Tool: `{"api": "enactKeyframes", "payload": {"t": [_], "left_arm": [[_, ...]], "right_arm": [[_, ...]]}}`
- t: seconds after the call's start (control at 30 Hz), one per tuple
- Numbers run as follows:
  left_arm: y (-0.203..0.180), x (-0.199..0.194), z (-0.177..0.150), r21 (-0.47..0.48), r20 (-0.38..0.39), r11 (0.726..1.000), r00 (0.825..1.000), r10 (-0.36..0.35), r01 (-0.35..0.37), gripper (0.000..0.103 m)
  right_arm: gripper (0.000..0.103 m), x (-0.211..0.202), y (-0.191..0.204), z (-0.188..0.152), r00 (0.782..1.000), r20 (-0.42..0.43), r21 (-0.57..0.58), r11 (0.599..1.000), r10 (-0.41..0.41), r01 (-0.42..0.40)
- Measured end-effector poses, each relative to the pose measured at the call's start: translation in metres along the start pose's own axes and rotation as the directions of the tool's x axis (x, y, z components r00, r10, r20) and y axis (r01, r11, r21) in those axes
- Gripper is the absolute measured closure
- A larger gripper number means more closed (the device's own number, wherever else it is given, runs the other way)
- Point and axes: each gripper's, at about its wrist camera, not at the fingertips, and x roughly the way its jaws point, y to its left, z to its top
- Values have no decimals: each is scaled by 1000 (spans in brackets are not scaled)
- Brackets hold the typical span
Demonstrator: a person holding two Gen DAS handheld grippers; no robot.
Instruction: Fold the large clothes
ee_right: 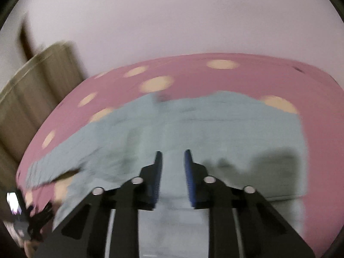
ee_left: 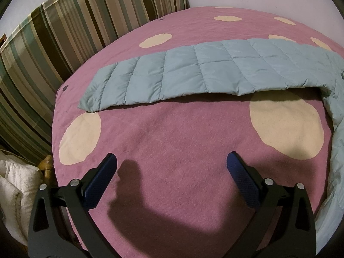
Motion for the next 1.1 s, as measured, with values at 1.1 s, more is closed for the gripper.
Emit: {"api": "enactKeyframes", "payload": {"t": [1.1], "left_arm": [[-7,-5,1,41,16,998,999,52,-53,2]], "right_arm": [[87,113,-168,37,961,-184,221,944,-205,243]]}}
